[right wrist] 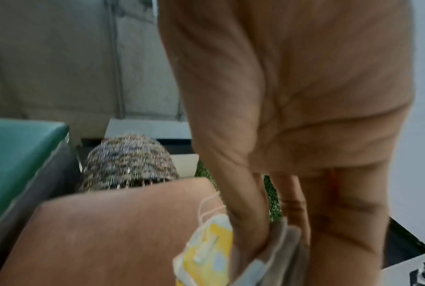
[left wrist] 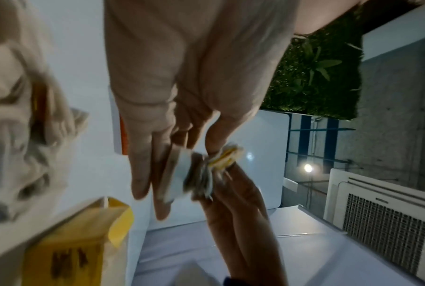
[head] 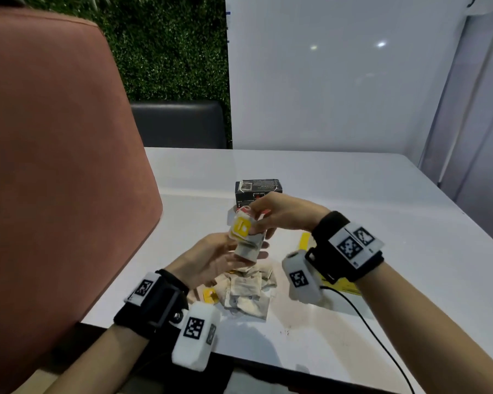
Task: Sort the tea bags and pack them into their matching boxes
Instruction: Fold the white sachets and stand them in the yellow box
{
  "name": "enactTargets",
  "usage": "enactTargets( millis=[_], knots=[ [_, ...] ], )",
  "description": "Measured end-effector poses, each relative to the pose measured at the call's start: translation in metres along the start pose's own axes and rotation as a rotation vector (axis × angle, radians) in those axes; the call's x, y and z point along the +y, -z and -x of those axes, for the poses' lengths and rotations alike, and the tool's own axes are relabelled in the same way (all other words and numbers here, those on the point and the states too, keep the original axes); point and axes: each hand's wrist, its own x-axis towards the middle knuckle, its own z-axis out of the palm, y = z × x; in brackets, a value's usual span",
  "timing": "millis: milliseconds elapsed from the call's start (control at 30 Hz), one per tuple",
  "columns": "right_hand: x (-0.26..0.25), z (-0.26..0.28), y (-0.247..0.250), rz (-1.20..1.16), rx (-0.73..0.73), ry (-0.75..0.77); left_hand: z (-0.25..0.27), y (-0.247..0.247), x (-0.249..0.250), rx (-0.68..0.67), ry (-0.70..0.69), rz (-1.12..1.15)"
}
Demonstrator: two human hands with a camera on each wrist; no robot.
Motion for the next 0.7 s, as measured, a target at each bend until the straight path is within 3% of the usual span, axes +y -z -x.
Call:
enactTargets(
  millis=[100, 200, 300, 467, 567, 700],
  knots=[
    [-0.002, -0.011, -0.002, 0.094, 0.008, -0.048, -0.002, -0.005, -0.007, -0.015, -0.008, 0.085],
    [0.004, -0.014, -0.007, 0.057, 0.157, -0.065, -0.008, 0.002, -0.013, 0.094, -0.027, 0.246],
    [0.012, -0.010, -0.014, -0.222, 0.343, -0.071, -0.011, 0.005, -0.020, 0.188, -0.043, 0.231],
    [0.021, -0.003, -0.043, -0.571, 0.377, -0.096, -0.014, 0.000, -0.023, 0.221, -0.064, 0.269],
    [0.024, -0.006, -0.059, -0.568, 0.375, -0.137, -0.014, -0.004, -0.021, 0.223, -0.066, 0.295],
    [0.022, -0.013, -0.073, -0.361, 0.495, -0.208, -0.007, -0.005, -0.014, 0.180, -0.124, 0.410]
  ],
)
